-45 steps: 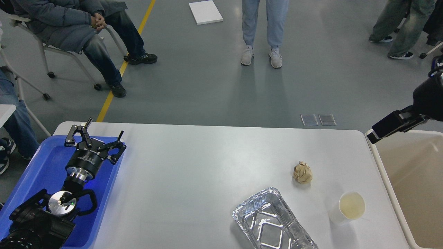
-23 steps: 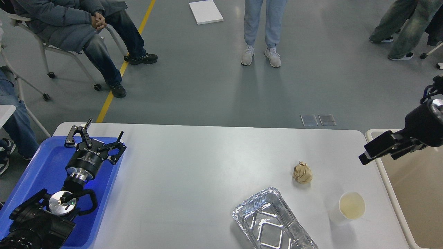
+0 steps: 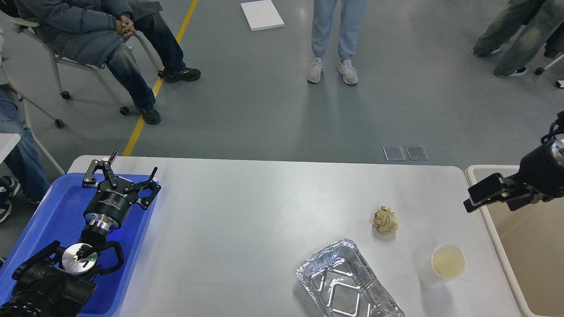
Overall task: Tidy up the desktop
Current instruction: 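Lower the right gripper toward the small white paper cup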
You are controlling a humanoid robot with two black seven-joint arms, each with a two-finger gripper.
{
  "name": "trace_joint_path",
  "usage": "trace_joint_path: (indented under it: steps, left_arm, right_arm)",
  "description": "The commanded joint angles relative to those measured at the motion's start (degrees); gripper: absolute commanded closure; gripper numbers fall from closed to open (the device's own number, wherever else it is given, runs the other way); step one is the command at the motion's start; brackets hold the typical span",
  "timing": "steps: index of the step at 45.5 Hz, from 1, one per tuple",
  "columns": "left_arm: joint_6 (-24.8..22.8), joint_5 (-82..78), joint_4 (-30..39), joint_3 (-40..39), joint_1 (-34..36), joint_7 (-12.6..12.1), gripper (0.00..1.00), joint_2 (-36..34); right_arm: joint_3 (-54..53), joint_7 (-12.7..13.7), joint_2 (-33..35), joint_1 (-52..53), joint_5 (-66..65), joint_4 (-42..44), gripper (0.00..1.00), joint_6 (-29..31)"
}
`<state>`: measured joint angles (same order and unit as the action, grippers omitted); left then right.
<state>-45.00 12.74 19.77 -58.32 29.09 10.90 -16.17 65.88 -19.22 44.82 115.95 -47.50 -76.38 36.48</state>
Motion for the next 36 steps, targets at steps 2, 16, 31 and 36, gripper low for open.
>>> trace_joint_path:
  steps: [2, 16, 31, 36]
  left_arm:
    - [0.00, 0.00, 0.00, -0.04, 0.00, 0.00, 0.00, 0.00]
    - [0.00, 0.00, 0.00, 0.05, 0.00, 0.00, 0.00, 0.00]
    - [0.00, 0.00, 0.00, 0.05, 0.00, 0.00, 0.00, 0.00]
    - [0.00, 0.00, 0.00, -0.04, 0.00, 0.00, 0.00, 0.00]
  right_arm:
    - [-0.23, 1.55, 0.88, 0.16, 1.45, -0.26, 0.00, -1.85]
    - [1.01, 1.73, 2.02, -0.19, 1.45, -2.02, 0.00, -2.65]
    - [0.48, 1.82, 1.94, -4.85, 1.19, -1.67, 0.00, -7.12]
    - [0.39, 1.82, 1.67, -5.90, 0.48, -1.67, 0.00, -7.65]
